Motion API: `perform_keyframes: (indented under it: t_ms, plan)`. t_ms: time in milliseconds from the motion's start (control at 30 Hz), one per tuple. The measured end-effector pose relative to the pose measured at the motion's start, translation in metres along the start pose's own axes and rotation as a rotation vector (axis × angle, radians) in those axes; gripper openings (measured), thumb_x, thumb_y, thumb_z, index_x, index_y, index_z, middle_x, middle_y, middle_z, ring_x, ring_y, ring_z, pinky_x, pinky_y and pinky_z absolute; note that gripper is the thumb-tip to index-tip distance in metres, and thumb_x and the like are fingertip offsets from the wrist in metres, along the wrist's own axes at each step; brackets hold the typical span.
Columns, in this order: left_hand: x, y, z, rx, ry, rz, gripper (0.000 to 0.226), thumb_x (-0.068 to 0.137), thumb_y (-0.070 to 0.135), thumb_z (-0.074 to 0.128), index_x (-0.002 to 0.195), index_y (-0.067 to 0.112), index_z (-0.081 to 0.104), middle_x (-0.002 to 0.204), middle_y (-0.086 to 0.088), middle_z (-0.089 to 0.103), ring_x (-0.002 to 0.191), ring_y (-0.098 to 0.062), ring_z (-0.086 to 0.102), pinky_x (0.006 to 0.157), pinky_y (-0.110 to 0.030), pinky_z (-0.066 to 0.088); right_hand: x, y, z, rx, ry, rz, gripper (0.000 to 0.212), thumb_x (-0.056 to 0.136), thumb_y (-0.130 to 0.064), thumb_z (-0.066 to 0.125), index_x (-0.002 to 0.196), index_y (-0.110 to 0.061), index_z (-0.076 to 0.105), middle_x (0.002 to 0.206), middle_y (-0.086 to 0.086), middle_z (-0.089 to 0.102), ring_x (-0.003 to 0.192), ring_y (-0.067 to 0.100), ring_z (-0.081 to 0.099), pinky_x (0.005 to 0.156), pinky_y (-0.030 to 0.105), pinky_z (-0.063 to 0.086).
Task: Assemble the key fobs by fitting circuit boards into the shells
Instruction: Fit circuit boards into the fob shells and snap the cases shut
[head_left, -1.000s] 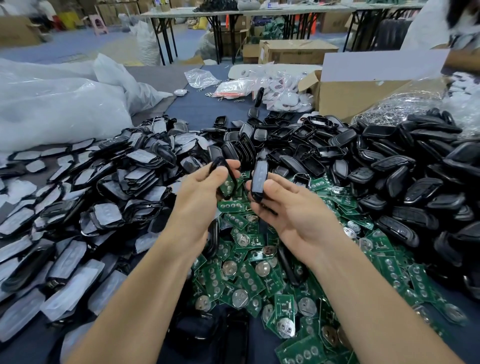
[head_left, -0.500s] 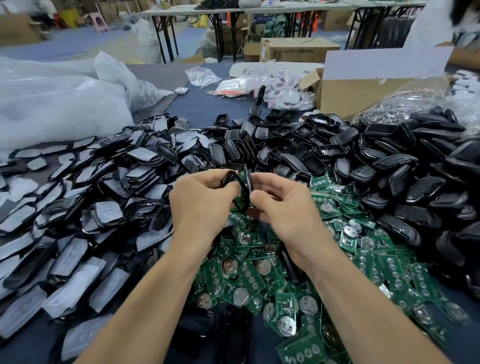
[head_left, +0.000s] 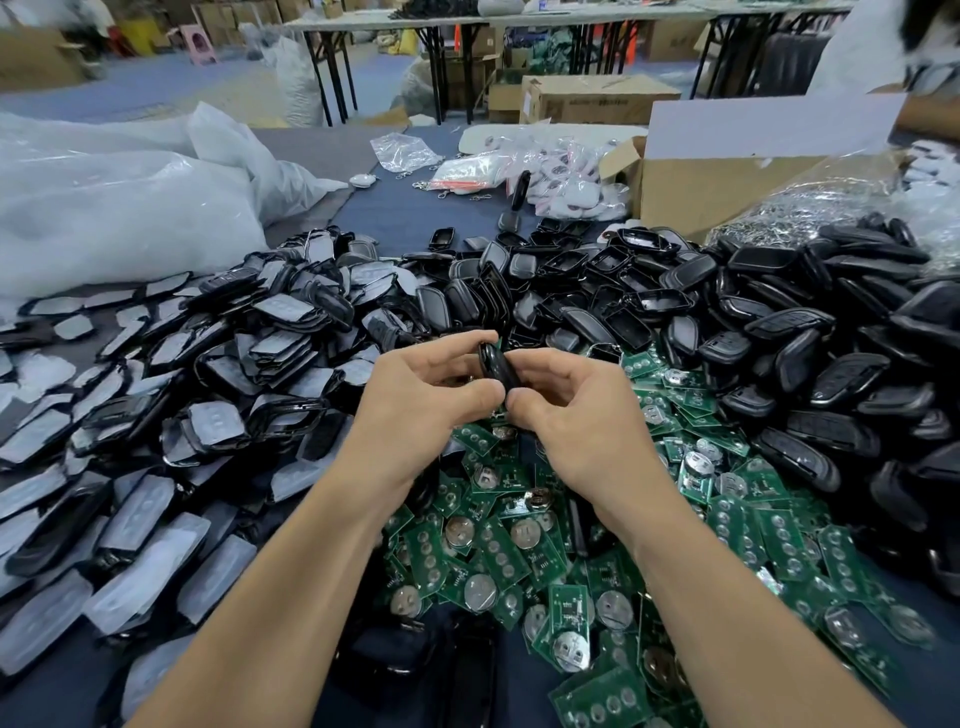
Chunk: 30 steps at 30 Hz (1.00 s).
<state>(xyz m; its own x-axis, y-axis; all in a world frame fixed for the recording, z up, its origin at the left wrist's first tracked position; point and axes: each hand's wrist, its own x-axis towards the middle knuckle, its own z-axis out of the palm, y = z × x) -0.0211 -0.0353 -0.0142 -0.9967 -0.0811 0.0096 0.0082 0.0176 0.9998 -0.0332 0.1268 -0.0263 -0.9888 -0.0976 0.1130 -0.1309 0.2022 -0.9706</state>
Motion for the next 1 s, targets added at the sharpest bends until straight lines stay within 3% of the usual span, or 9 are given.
perform_keyframes:
  t_ms: [200,333,500,567,667,767,900,1000]
  plan:
    - [-0.002,0.002,-0.002,0.103,-0.041,0.038,0.040,0.082,-0.003,0.082,0.106,0.030,0.082,0.098,0.000,0.081,0.092,-0.013,0.076,0.077,-0.024,0.060,-0.001,0.001,-0.007,-0.106,0.002,-0.022,0.040,0.080,-0.013,0.085,0.113,-0.033,0.078,0.104,-0.019,0.077,0.101,-0.005,0.070,0.093,0.016,0.054]
    - [-0.003,0.003,0.002,0.057,-0.027,0.038,0.029,0.088,0.002,0.079,0.104,0.026,0.082,0.093,-0.002,0.082,0.086,-0.015,0.079,0.074,-0.023,0.062,-0.004,0.001,-0.005,-0.207,0.048,-0.067,0.042,0.080,-0.011,0.085,0.112,-0.036,0.078,0.097,-0.026,0.075,0.095,-0.011,0.068,0.079,0.004,0.051]
    - [-0.005,0.003,0.006,0.012,0.026,0.055,0.030,0.091,-0.001,0.075,0.093,0.027,0.085,0.088,-0.003,0.082,0.084,-0.017,0.080,0.071,-0.024,0.063,-0.010,-0.005,0.001,-0.263,0.105,-0.126,0.058,0.079,-0.005,0.080,0.118,-0.047,0.069,0.094,-0.030,0.070,0.087,0.005,0.074,0.083,0.034,0.063]
    - [-0.004,0.003,0.006,-0.025,0.019,0.047,0.028,0.091,-0.004,0.074,0.095,0.021,0.085,0.090,-0.005,0.082,0.086,-0.017,0.079,0.072,-0.024,0.063,-0.012,-0.006,0.001,-0.292,0.124,-0.171,0.054,0.078,-0.003,0.080,0.117,-0.040,0.073,0.094,-0.033,0.066,0.090,0.005,0.073,0.089,0.035,0.062]
    - [-0.004,0.002,0.009,-0.083,0.019,0.029,0.027,0.091,-0.007,0.072,0.097,0.017,0.083,0.091,-0.005,0.082,0.084,-0.015,0.079,0.072,-0.022,0.062,-0.013,-0.007,0.002,-0.366,0.162,-0.247,0.051,0.078,-0.002,0.078,0.118,-0.033,0.077,0.108,-0.019,0.074,0.095,0.004,0.069,0.093,0.033,0.060]
    - [-0.005,0.000,0.013,-0.070,0.034,0.036,0.025,0.092,-0.004,0.072,0.100,0.018,0.082,0.093,-0.005,0.082,0.088,-0.016,0.079,0.073,-0.023,0.061,-0.013,-0.007,0.001,-0.386,0.169,-0.252,0.050,0.079,-0.001,0.077,0.117,-0.033,0.076,0.107,-0.012,0.077,0.094,0.008,0.070,0.088,0.034,0.061]
    - [-0.006,0.002,0.014,-0.101,0.058,0.058,0.029,0.094,0.001,0.072,0.091,0.026,0.086,0.092,-0.006,0.082,0.088,-0.018,0.079,0.073,-0.024,0.062,-0.013,-0.010,-0.001,-0.363,0.180,-0.244,0.050,0.079,-0.001,0.077,0.115,-0.035,0.076,0.104,-0.015,0.076,0.086,-0.001,0.065,0.089,0.030,0.060]
    - [-0.006,0.003,0.016,-0.136,0.075,0.047,0.025,0.097,0.008,0.070,0.090,0.025,0.086,0.093,-0.009,0.081,0.090,-0.024,0.079,0.073,-0.027,0.062,-0.014,-0.010,0.000,-0.366,0.184,-0.257,0.051,0.079,-0.001,0.077,0.117,-0.034,0.076,0.108,-0.013,0.076,0.096,0.006,0.069,0.093,0.032,0.059]
